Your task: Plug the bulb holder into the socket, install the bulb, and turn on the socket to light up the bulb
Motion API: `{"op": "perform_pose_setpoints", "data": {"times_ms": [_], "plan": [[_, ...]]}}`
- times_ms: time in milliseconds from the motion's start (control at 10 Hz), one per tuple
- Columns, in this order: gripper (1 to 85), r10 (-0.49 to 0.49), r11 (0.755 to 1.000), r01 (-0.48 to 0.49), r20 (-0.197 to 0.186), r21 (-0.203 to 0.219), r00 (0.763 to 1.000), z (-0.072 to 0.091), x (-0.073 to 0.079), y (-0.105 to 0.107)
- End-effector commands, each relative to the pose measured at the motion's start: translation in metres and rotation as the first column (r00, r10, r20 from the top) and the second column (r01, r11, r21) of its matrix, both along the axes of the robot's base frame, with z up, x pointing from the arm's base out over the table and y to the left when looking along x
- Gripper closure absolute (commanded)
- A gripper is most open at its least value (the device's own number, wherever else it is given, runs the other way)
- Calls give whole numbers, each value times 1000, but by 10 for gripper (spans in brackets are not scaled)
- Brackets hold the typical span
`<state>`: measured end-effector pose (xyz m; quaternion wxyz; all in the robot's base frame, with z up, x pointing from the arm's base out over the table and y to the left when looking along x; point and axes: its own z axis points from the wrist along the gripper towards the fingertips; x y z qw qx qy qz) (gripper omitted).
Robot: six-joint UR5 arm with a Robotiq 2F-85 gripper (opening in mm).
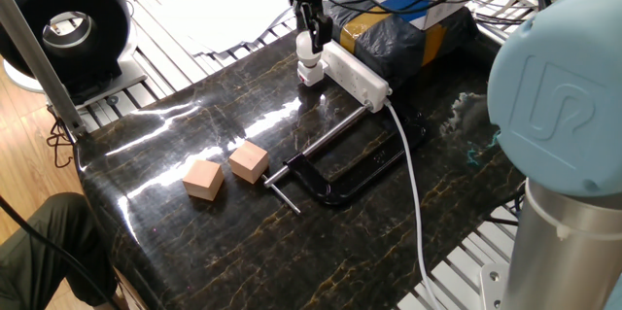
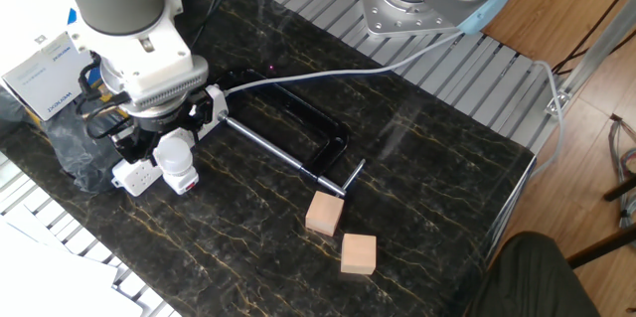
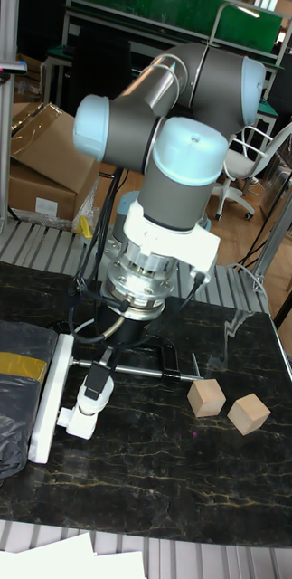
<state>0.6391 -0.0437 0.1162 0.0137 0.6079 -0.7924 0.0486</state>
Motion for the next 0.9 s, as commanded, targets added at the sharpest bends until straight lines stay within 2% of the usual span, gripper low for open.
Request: {"op": "perform_pose_setpoints", "data": {"times_ms": [0,300,600,800], "plan": [[253,-2,1000,2,2,24,1000,-7,2,4],[370,-11,999,10,12,30,1000,-7,5,6],[417,-4,999,4,16,35,1000,-7,6,7],[580,-41,999,41,16,20,999,-6,5,3]]}}
